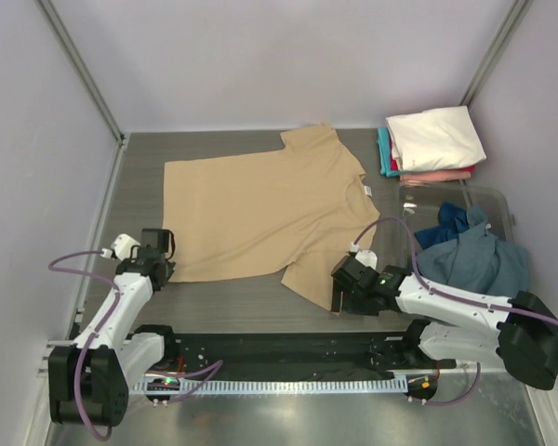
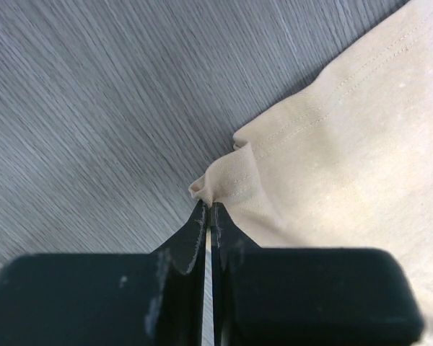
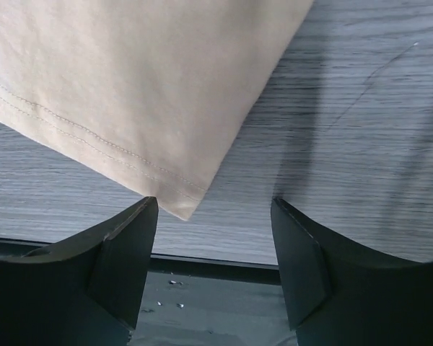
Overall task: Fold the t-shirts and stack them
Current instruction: Fold the tshirt
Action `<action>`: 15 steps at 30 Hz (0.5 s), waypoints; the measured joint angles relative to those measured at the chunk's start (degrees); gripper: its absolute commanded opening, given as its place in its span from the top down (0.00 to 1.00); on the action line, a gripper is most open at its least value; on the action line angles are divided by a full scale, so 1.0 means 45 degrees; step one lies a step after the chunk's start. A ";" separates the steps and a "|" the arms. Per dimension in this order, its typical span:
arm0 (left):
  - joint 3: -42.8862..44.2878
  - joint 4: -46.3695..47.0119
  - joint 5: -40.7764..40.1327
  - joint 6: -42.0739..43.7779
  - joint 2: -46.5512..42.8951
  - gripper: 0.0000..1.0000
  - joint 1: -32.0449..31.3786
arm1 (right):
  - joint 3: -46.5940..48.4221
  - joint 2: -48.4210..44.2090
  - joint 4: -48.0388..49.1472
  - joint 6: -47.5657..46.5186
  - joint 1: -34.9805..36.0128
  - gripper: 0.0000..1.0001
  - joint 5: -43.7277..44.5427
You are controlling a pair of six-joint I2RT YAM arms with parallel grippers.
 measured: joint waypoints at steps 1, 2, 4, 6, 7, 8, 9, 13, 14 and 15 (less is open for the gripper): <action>-0.0019 0.0005 0.0024 0.0029 -0.0058 1.00 0.0024 | 0.0039 0.0092 0.0049 0.0063 0.0121 0.36 0.0049; -0.0039 0.0010 0.0039 0.0039 -0.0102 0.99 0.0039 | 0.0092 0.0223 0.0092 0.0107 0.0248 0.38 0.0121; -0.0092 0.0015 0.0097 0.0068 -0.0199 1.00 0.0083 | 0.0165 0.0461 0.0296 0.0272 0.0481 0.46 0.0223; -0.0121 0.0015 0.0117 0.0083 -0.0253 1.00 0.0107 | 0.0185 0.0602 0.0544 0.0379 0.0656 0.51 0.0272; -0.0131 0.0024 0.0136 0.0092 -0.0262 1.00 0.0117 | 0.0185 0.0680 0.0733 0.0447 0.0714 0.56 0.0272; -0.0136 0.0029 0.0141 0.0107 -0.0262 1.00 0.0126 | 0.0189 0.0733 0.0869 0.0491 0.0753 0.57 0.0272; -0.0136 0.0039 0.0155 0.0126 -0.0262 1.00 0.0141 | 0.0185 0.0831 0.1035 0.0549 0.0772 0.59 0.0267; -0.0136 0.0107 0.0214 0.0180 -0.0262 1.00 0.0185 | 0.0204 0.1253 0.1753 0.0631 0.0811 0.78 0.0267; -0.0136 0.0107 0.0223 0.0204 -0.0262 1.00 0.0185 | 0.0219 0.1326 0.1899 0.0612 0.0821 0.83 0.0282; -0.0136 0.0107 0.0233 0.0248 -0.0262 1.00 0.0185 | 0.0223 0.1389 0.2021 0.0622 0.0826 0.91 0.0291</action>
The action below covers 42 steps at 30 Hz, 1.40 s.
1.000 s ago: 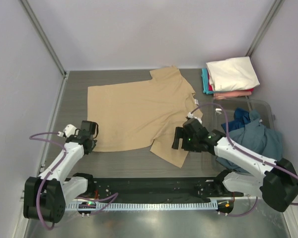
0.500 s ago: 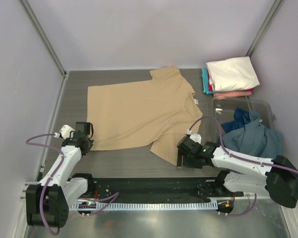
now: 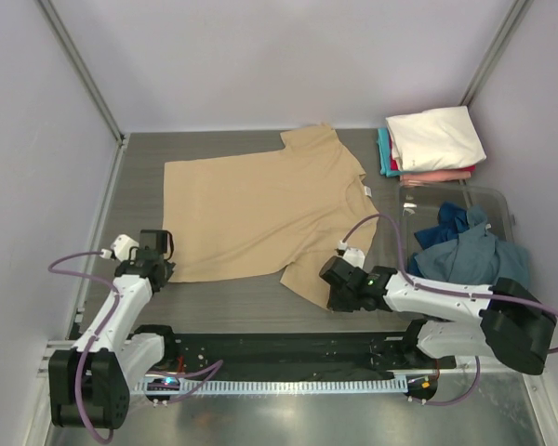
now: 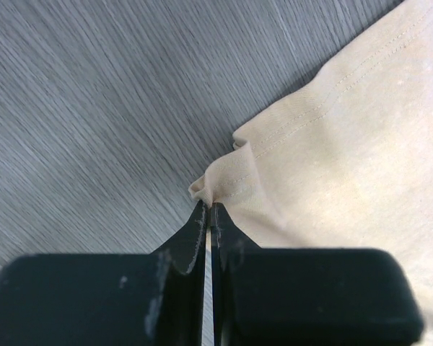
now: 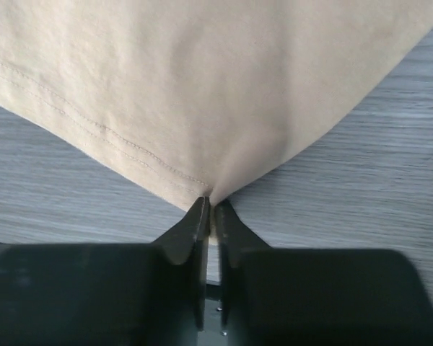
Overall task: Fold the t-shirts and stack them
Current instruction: Fold the tshirt
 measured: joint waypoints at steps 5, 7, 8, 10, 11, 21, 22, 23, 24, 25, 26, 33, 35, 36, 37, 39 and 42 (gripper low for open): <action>-0.0019 -0.0019 0.0112 0.0068 -0.0083 1.00 0.0015 | -0.0112 -0.0199 0.0146 0.0078 0.0005 0.99 0.0160; -0.0019 -0.0117 0.0185 0.0078 -0.0291 1.00 0.0015 | -0.0155 -0.0661 -0.0442 0.0121 0.0005 0.99 0.0427; -0.0015 -0.0209 0.0209 0.0083 -0.0447 1.00 0.0015 | -0.0155 -0.0991 -0.0792 0.0165 0.0005 0.99 0.0593; 0.0039 -0.0515 0.0287 0.0097 -0.0860 1.00 0.0024 | -0.0151 -0.1855 -0.1515 0.0287 0.0005 0.99 0.0933; 0.0126 -0.0709 0.0330 0.0102 -0.1073 1.00 0.0034 | -0.0131 -0.2419 -0.1948 0.0335 0.0005 0.99 0.1107; 0.1064 -0.2132 0.0520 0.0053 -0.2633 1.00 0.0058 | 0.0743 -0.5591 -0.5377 0.0928 0.0005 0.99 0.2084; 0.1064 -0.2263 0.0525 0.0039 -0.2681 1.00 0.0058 | 0.0869 -0.5819 -0.5731 0.0986 0.0005 0.99 0.2152; 0.1078 -0.2424 0.0529 0.0010 -0.2710 1.00 0.0058 | 0.0971 -0.5979 -0.5974 0.1025 0.0005 0.99 0.2229; 0.1122 -0.2603 0.0534 -0.0010 -0.2725 1.00 0.0058 | 0.1127 -0.6159 -0.6275 0.1078 0.0005 0.99 0.2341; 0.1195 -0.2788 0.0539 -0.0029 -0.2744 1.00 0.0058 | 0.1307 -0.6300 -0.6552 0.1132 0.0005 0.99 0.2453; 0.1277 -0.2909 0.0544 -0.0044 -0.2764 1.00 0.0058 | 0.1481 -0.6411 -0.6781 0.1175 0.0005 0.99 0.2579; 0.1889 -0.3269 0.0588 -0.0034 -0.2744 1.00 0.0083 | 0.3274 -0.5829 -0.7334 0.0612 0.0005 0.99 0.3458; 0.1948 -0.3259 0.0675 0.0092 -0.2390 1.00 0.0083 | 0.3963 -0.4886 -0.7213 0.0044 -0.0015 0.99 0.3779; 0.2035 -0.3264 0.0733 0.0165 -0.2161 1.00 0.0083 | 0.4478 -0.4294 -0.7087 -0.0345 -0.0112 0.99 0.3993; 0.2161 -0.3264 0.0772 0.0233 -0.1885 1.00 0.0083 | 0.4867 -0.3900 -0.6926 -0.0631 -0.0209 0.99 0.4090; 0.2535 -0.3230 0.0831 0.0495 -0.1151 1.00 0.0083 | 0.5644 -0.2856 -0.6339 -0.1506 -0.0733 0.99 0.4075; 0.3206 -0.3089 0.0869 0.0889 -0.0170 1.00 0.0087 | 0.6319 -0.1846 -0.5338 -0.2793 -0.2225 0.99 0.3623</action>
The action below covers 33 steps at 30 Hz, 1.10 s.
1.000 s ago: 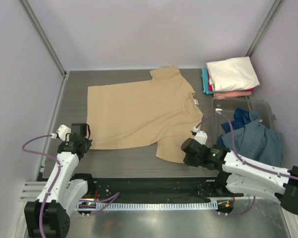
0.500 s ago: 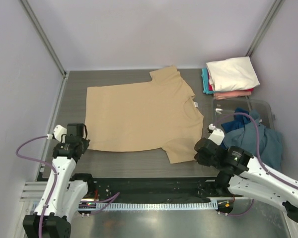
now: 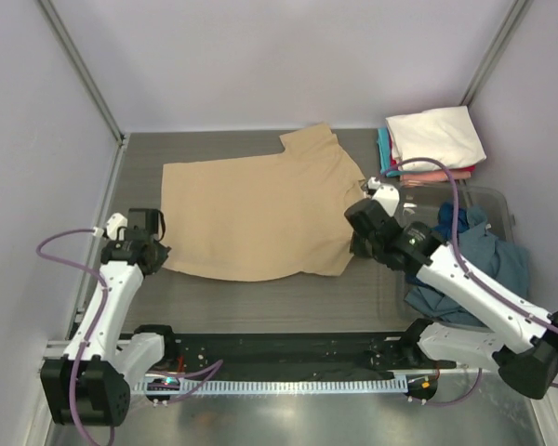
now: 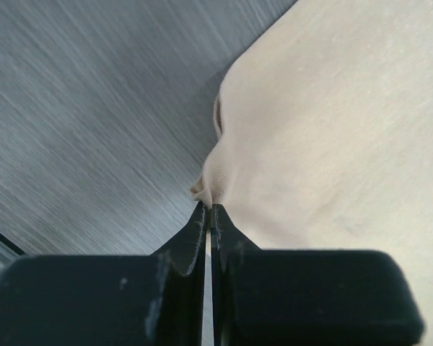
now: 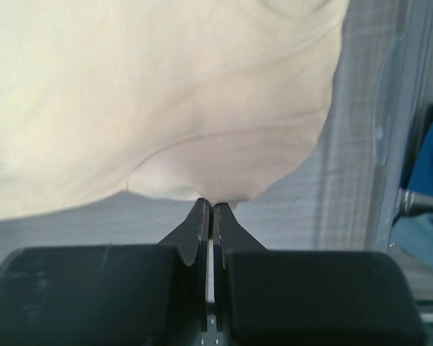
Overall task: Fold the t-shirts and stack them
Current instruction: Fold the tshirt
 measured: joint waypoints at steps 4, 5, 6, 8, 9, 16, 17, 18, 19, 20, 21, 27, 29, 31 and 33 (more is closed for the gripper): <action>0.0748 0.0418 -0.0015 0.0500 0.1185 1.00 0.0102 | 0.0971 0.1433 0.0714 -0.1438 -0.1603 0.99 -0.0578; 0.0918 0.0510 -0.0015 0.0588 0.1501 1.00 0.0141 | 0.1336 0.1933 0.0865 -0.1792 -0.1855 0.99 -0.0738; 0.1054 0.0607 -0.0019 0.0670 0.1802 1.00 0.0151 | 0.1661 0.2443 0.1083 -0.2118 -0.2059 0.99 -0.0889; 0.1350 0.0763 -0.0019 0.0855 0.2433 1.00 0.0199 | 0.2293 0.3293 0.1321 -0.2662 -0.2409 0.99 -0.1151; 0.1491 0.0855 -0.0005 0.0918 0.2764 1.00 0.0282 | 0.2623 0.3789 0.1481 -0.2968 -0.2603 0.99 -0.1282; 0.2127 0.1413 0.0121 0.1137 0.4673 1.00 0.1190 | 0.4663 0.6193 0.2006 -0.4590 -0.3842 0.99 -0.1991; 0.2225 0.1467 0.0165 0.1146 0.4896 1.00 0.1297 | 0.4940 0.6470 0.2001 -0.4755 -0.4012 0.99 -0.2064; 0.2317 0.1535 0.0223 0.1161 0.5110 1.00 0.1384 | 0.5285 0.6785 0.2050 -0.4964 -0.4192 0.99 -0.2171; 0.2409 0.1588 0.0272 0.1161 0.5328 1.00 0.1457 | 0.5605 0.7091 0.2103 -0.5144 -0.4333 0.99 -0.2239; 0.2516 0.1676 0.0335 0.1161 0.5576 1.00 0.1535 | 0.5940 0.7407 0.2089 -0.5309 -0.4464 0.99 -0.2331; 0.2589 0.1773 0.0389 0.1166 0.5785 1.00 0.1583 | 0.6290 0.7718 0.2132 -0.5455 -0.4585 0.99 -0.2424; 0.3259 0.2055 0.0617 0.1166 0.7339 1.00 0.1661 | 0.7907 0.9394 0.2288 -0.6033 -0.5115 0.99 -0.2948; 0.3483 0.2098 0.0651 0.1171 0.7708 1.00 0.1666 | 0.8344 0.9874 0.2302 -0.6232 -0.5187 0.99 -0.3007; 0.3745 0.2113 0.0665 0.1229 0.7995 1.00 0.1666 | 0.8854 1.0389 0.2317 -0.6465 -0.5226 0.99 -0.3041; 0.4065 0.2132 0.0695 0.1287 0.8276 1.00 0.1666 | 0.9296 1.0836 0.2346 -0.6713 -0.5294 0.99 -0.3075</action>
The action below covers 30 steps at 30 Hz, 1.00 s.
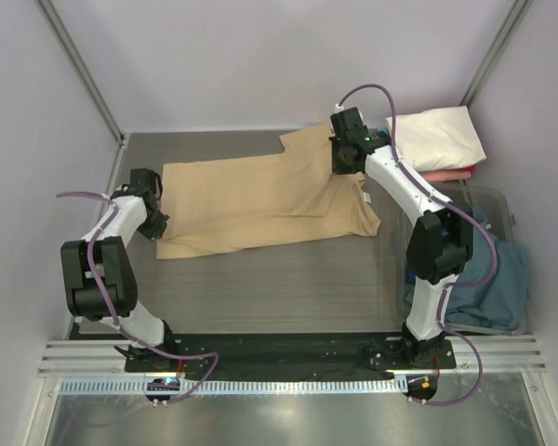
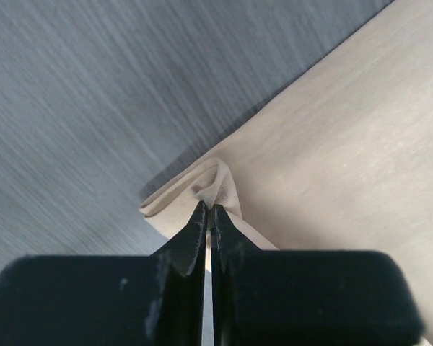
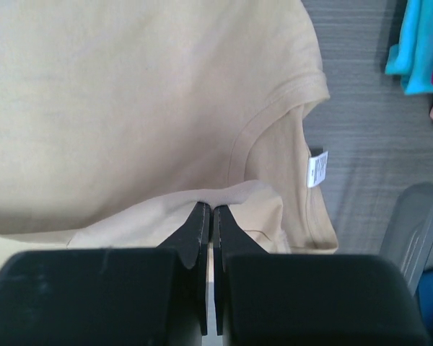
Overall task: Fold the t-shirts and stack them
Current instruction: Fold the tshirt
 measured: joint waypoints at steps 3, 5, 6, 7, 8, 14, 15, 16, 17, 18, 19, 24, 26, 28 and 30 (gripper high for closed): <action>0.0491 0.0039 0.0005 0.0189 0.0427 1.00 0.0000 | 0.0452 0.0403 0.0000 -0.0291 -0.0078 0.99 -0.0010; 0.0724 0.0058 0.0000 0.0296 0.0622 1.00 0.0000 | 0.0709 0.0627 0.0005 -0.0457 -0.0136 0.99 -0.0015; 0.0884 0.0029 -0.0005 0.0345 0.0733 1.00 0.0000 | 0.0811 0.0714 0.0019 -0.0515 -0.0170 0.99 -0.0015; 0.1025 0.0024 -0.0010 0.0384 0.0840 1.00 0.0000 | 0.0918 0.0816 0.0005 -0.0578 -0.0219 0.99 -0.0015; 0.1156 0.0029 -0.0015 0.0423 0.0937 0.99 0.0000 | 0.1001 0.0889 0.0015 -0.0607 -0.0253 0.99 -0.0010; 0.2118 -0.0112 -0.0034 0.0646 0.1841 0.86 0.0000 | 0.2055 0.2113 0.0029 -0.0797 -0.0505 0.94 -0.0005; 0.2390 -0.0170 -0.0024 0.0699 0.2084 0.76 0.0000 | 0.2331 0.2453 -0.0015 -0.0811 -0.0554 0.84 -0.0015; 0.2657 -0.0243 -0.0005 0.0806 0.2307 0.63 0.0000 | 0.2691 0.2841 -0.0049 -0.0821 -0.0593 0.72 -0.0034; 0.3094 -0.0437 0.0063 0.0967 0.2633 0.43 0.0000 | 0.3050 0.3230 -0.0034 -0.0801 -0.0636 0.38 -0.0034; 0.3589 -0.0549 0.0131 0.1107 0.2943 0.39 0.0005 | 0.3551 0.3750 -0.0092 -0.0733 -0.0719 0.27 -0.0073; 0.4041 -0.0704 0.0223 0.1195 0.3172 0.37 0.0005 | 0.4143 0.4269 -0.0223 -0.0811 -0.0801 0.21 -0.0083; 0.5459 -0.0937 0.0457 0.1588 0.3055 0.28 0.0005 | 0.5668 0.5581 -0.0738 -0.0748 -0.1399 0.15 -0.0078; 0.4925 -0.0816 0.0622 0.1598 0.2220 0.28 0.0005 | 0.5115 0.5149 -0.0777 -0.0568 -0.1588 0.14 -0.0019; 0.3823 -0.0554 0.0801 0.1535 0.1020 0.28 0.0005 | 0.3395 0.3988 -0.0427 -0.0257 -0.1783 0.15 -0.0102; 0.2482 -0.0398 0.1059 0.1423 -0.0340 0.28 0.0005 | 0.1025 0.2283 -0.0189 0.0170 -0.1894 0.15 -0.0442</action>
